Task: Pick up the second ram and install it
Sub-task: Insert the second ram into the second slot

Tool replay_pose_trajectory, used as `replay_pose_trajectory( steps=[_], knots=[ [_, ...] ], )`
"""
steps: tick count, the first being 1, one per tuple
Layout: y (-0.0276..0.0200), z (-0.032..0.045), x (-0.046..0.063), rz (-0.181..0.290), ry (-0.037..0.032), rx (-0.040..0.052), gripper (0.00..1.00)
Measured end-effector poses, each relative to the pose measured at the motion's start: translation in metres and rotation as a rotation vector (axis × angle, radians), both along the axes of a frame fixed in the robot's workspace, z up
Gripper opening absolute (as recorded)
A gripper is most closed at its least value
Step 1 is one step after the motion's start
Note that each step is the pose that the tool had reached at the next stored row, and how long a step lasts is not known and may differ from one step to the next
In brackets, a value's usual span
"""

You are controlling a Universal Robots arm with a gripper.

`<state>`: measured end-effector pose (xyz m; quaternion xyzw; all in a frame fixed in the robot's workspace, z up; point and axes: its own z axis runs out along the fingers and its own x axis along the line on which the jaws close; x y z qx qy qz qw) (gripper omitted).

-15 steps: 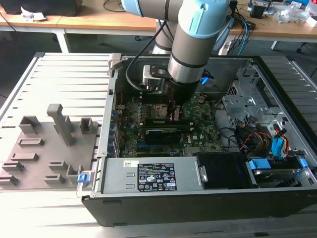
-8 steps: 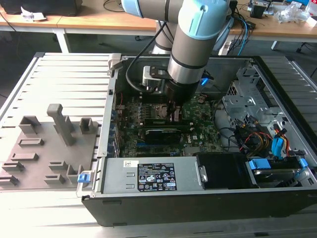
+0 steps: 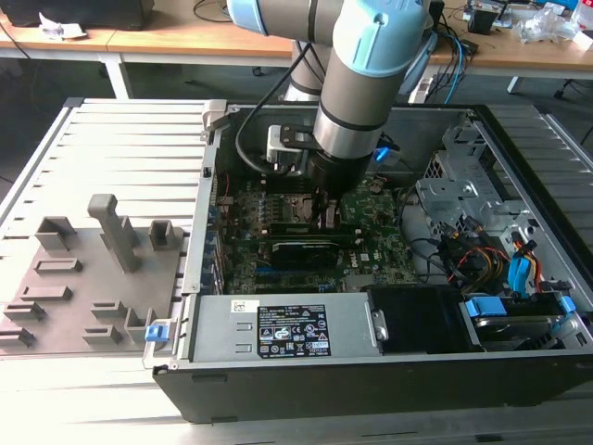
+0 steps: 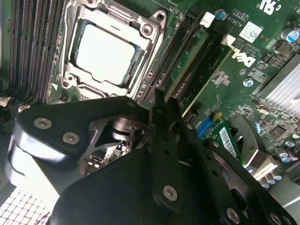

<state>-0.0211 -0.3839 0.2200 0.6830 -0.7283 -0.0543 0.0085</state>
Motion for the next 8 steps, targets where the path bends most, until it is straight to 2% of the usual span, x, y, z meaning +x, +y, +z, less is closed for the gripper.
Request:
replay_pose_trajectory(
  steps=[1,2,3,5,7,8],
  knots=[
    [0.0000,0.0000,0.000,0.000,0.0000,0.0000,0.21],
    [0.0000,0.0000,0.000,0.000,0.0001,-0.0001,0.21],
    [-0.0001,0.0038,0.000,0.000,0.0001,-0.0002,0.21],
    [0.0002,0.0135,0.000,0.000,0.0001,-0.0004,0.21],
    [0.0021,0.0289,0.000,0.000,0.0001,-0.0039,0.21],
    [0.0027,0.0332,0.000,0.000,0.0001,-0.0048,0.20]
  ],
)
